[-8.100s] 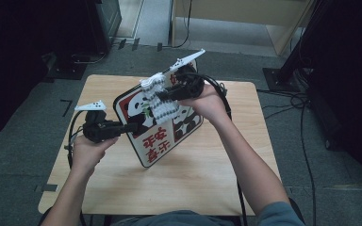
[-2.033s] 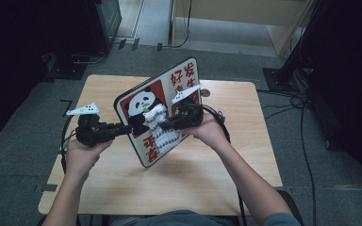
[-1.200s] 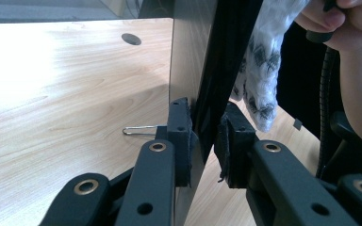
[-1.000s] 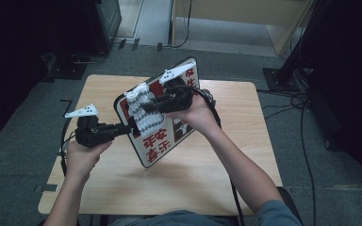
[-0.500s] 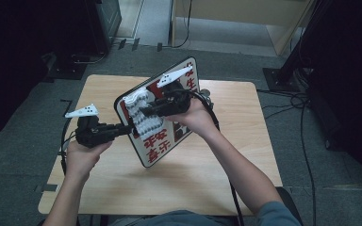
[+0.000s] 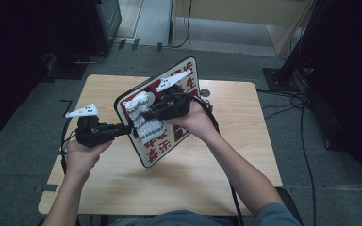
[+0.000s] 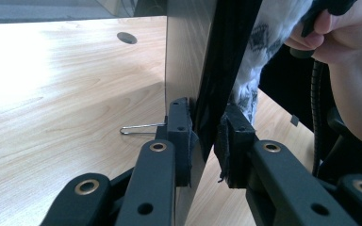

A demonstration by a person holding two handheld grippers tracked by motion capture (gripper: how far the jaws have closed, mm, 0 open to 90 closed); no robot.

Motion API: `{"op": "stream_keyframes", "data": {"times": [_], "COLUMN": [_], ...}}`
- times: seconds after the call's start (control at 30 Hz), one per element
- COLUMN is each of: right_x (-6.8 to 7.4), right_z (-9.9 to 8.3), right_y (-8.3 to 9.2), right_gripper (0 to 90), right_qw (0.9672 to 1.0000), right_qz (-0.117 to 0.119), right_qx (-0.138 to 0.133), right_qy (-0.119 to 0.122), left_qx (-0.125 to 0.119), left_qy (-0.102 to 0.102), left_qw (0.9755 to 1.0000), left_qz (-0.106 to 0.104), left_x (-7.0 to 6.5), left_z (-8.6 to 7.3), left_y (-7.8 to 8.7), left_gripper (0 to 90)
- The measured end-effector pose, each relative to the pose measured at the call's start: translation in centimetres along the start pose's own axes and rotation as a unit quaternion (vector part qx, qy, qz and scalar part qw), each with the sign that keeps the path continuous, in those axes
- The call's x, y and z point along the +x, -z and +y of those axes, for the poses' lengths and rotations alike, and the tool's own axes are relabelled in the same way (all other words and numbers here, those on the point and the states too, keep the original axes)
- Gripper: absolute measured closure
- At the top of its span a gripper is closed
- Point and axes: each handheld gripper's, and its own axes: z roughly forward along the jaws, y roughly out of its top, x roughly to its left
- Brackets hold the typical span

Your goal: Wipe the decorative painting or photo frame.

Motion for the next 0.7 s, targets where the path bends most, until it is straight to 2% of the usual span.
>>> {"op": "stream_keyframes", "data": {"times": [0.7], "right_x": [-0.2], "right_z": [-1.6], "right_y": [-0.7], "right_gripper": [74.7], "right_qw": [0.9999], "right_qz": [0.002], "right_qx": [0.015], "right_qy": [-0.006], "left_qx": [0.003], "left_qy": [-0.003], "left_qw": [1.0], "left_qz": [-0.003], "left_x": [0.1], "left_z": [0.1], "left_y": [0.0], "left_gripper": [77.7]}}
